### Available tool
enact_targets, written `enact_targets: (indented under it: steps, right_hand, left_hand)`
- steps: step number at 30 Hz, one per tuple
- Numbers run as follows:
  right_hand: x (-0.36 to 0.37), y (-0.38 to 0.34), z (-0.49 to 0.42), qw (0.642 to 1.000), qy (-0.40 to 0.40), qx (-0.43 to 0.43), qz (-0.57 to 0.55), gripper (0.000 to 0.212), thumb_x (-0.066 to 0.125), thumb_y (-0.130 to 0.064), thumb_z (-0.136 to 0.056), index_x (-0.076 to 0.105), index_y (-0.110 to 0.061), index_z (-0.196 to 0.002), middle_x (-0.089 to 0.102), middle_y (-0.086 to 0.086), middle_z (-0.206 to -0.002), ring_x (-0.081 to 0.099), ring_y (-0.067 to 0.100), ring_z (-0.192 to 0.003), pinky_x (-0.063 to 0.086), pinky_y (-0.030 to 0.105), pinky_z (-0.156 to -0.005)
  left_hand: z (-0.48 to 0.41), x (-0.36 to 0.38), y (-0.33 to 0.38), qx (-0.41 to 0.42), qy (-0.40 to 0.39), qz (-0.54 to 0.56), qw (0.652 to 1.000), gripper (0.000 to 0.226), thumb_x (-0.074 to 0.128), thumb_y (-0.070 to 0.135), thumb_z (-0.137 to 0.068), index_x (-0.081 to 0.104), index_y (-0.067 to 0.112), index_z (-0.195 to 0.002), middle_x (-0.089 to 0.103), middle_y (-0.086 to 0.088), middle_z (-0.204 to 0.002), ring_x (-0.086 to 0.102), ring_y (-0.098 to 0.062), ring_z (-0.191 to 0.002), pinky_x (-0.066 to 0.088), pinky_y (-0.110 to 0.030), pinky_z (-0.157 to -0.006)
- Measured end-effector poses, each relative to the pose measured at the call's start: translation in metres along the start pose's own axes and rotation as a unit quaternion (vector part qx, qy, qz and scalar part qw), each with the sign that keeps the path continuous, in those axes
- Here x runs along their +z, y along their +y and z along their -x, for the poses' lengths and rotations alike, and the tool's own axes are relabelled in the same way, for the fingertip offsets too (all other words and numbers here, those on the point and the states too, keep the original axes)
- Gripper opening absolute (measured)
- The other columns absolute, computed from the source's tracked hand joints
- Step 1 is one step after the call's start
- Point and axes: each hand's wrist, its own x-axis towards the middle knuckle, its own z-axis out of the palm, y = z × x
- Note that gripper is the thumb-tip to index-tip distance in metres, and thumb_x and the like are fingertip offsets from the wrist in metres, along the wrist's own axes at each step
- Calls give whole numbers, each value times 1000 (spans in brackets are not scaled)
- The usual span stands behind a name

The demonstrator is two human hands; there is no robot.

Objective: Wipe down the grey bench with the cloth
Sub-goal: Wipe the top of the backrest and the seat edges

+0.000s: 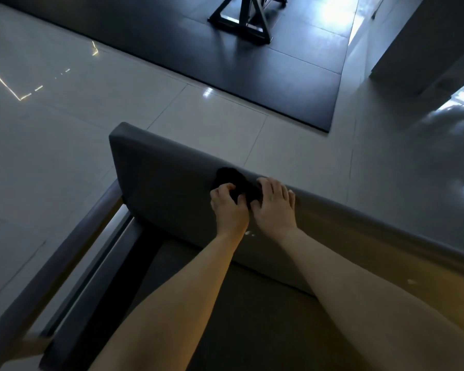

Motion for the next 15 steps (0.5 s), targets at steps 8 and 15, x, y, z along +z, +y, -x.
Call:
enact_targets:
  steps: [8, 15]
  right_hand:
    - [17, 26, -13, 997, 48, -62, 14, 66, 66, -45, -87, 36, -30, -144, 34, -2, -143, 29, 23, -136, 21, 46, -114]
    - [22, 38, -3, 993, 56, -103, 0, 70, 63, -24, -92, 28, -29, -152, 24, 0, -152, 20, 23, -144, 12, 49, -122]
  left_hand:
    - [4, 16, -41, -83, 40, 69, 993, 18, 57, 18, -99, 51, 22, -115, 60, 4, -110, 63, -9, -98, 49, -18, -73]
    - [10, 28, -38, -147, 88, 119, 978, 37, 56, 13, -100, 42, 17, -135, 49, -3, -129, 56, -13, -106, 42, -15, -67]
